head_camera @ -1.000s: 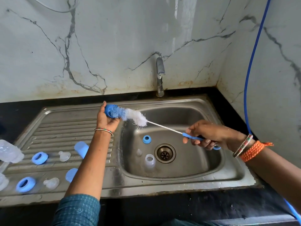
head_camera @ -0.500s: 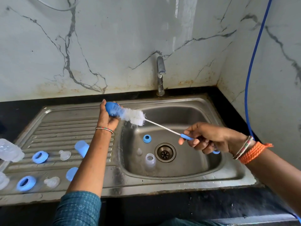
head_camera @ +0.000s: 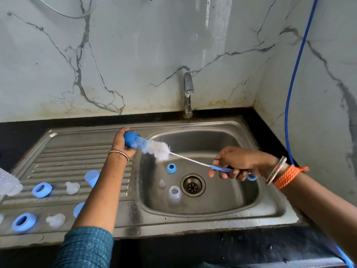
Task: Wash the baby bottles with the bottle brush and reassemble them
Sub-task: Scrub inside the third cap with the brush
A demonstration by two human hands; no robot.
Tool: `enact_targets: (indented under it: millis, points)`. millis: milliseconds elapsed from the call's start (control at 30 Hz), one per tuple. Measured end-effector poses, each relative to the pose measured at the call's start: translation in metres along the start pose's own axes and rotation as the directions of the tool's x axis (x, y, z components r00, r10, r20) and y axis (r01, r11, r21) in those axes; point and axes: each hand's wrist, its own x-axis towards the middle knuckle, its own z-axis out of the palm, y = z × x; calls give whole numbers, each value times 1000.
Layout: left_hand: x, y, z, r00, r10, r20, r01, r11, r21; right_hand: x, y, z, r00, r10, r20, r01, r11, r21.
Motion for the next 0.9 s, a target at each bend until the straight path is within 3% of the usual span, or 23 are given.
enact_targets:
  millis: [33, 67, 100, 167, 200, 267, 300, 333, 367, 433, 467, 500, 533, 567, 600, 633, 700, 767, 800, 833, 867, 900]
  points:
    - [-2, 0, 1, 1000, 20, 20, -20, 1000, 1, 1, 2, -3, 998, 31, 59, -32, 999, 33]
    - [-2, 0, 2, 999, 24, 29, -23, 1000, -8, 3, 4, -3, 1000, -6, -17, 5, 996, -88]
    - [-1, 0, 1, 1000, 11, 21, -10, 1000, -25, 4, 8, -2, 982, -109, -153, 55, 945, -322]
    - [1, 0, -1, 999, -37, -31, 37, 999, 0, 5, 15, 1, 818, -416, -397, 43, 733, -679]
    - [1, -2, -3, 997, -51, -62, 53, 998, 43, 5, 17, 0, 715, -557, -422, 44, 638, -769]
    - [4, -6, -5, 993, -59, -102, 69, 992, 101, 8, 22, 0, 508, -803, -313, 84, 408, -909]
    - [5, -7, -6, 992, -61, -111, 74, 991, 108, 9, 24, -1, 436, -862, -257, 86, 324, -942]
    - [6, -8, -7, 992, -65, -111, 76, 992, 101, 9, 24, 0, 412, -876, -250, 87, 311, -946]
    - [6, -8, -8, 993, -66, -102, 74, 994, 79, 7, 22, 2, 474, -827, -304, 117, 401, -908]
    - [5, -7, -8, 996, -40, -77, 39, 999, -9, -1, 12, 0, 801, -472, -369, 178, 776, -605]
    - [5, -6, -8, 998, -13, -66, 11, 999, -37, -2, 10, -1, 951, -222, -215, 145, 935, -324]
    - [4, -5, -6, 999, 15, -51, -17, 999, -37, -2, 11, -5, 997, -62, -36, 59, 996, -74]
    - [2, -4, -4, 999, 38, -24, -39, 999, -31, -1, 13, -6, 998, -15, 56, 13, 1000, 26]
    - [0, -3, -2, 999, 54, 0, -54, 998, -40, 0, 15, -4, 999, -17, 28, 17, 1000, 3]
    - [-1, -3, -1, 998, 60, 15, -59, 996, -63, 0, 20, -1, 993, -71, -93, 54, 983, -176]
    - [1, -1, 0, 998, 58, 22, -56, 995, -81, 1, 24, 2, 945, -198, -260, 60, 887, -458]
    - [1, 0, 1, 998, 47, 36, -44, 996, -80, -1, 27, 3, 719, -517, -465, -41, 636, -771]
    - [-2, -3, 3, 998, 48, 43, -46, 997, -56, -2, 30, 1, 412, -819, -400, 9, 443, -897]
    - [-5, -5, 5, 998, 49, 31, -48, 998, -41, -2, 30, 2, 331, -876, -350, 25, 379, -925]
    - [-7, -7, 6, 999, 47, 12, -47, 998, -28, -2, 31, 3, 298, -894, -333, 11, 352, -936]
    - [-7, -9, 6, 999, 44, -2, -44, 998, -33, -1, 30, 6, 328, -871, -366, 11, 391, -920]
    - [-7, -10, 4, 999, 46, 4, -45, 997, -56, -1, 27, 7, 452, -777, -438, 60, 517, -854]
